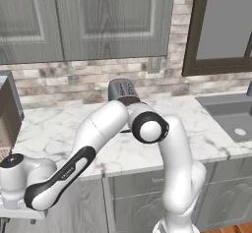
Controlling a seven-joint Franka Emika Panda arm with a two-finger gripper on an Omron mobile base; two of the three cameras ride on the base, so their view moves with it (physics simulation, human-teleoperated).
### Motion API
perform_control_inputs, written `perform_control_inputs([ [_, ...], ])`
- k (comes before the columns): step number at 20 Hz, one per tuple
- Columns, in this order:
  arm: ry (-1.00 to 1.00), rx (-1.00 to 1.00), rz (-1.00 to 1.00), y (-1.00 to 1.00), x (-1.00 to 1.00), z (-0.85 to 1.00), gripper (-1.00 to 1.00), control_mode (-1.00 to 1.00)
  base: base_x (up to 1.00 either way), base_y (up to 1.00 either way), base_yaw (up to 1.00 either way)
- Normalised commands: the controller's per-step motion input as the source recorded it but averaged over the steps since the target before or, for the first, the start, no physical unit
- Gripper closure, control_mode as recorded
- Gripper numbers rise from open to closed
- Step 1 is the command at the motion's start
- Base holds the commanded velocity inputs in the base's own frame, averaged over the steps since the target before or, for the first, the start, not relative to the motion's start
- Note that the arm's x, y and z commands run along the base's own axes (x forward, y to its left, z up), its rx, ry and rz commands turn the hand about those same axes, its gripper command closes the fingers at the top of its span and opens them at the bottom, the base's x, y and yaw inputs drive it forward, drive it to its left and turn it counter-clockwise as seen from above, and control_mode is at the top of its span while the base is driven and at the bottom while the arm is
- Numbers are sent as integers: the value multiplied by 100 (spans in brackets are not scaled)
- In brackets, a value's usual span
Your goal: Take the tongs from the drawer on the left and place them on the dining counter next to the tray containing the kebab skewer.
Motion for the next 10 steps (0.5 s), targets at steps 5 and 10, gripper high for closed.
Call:
perform_control_inputs([
  [5,0,-7,14,27,1,0,-100,-100,0,0,0],
  [10,0,-4,12,10,16,-5,-100,-100,0,0,0],
])
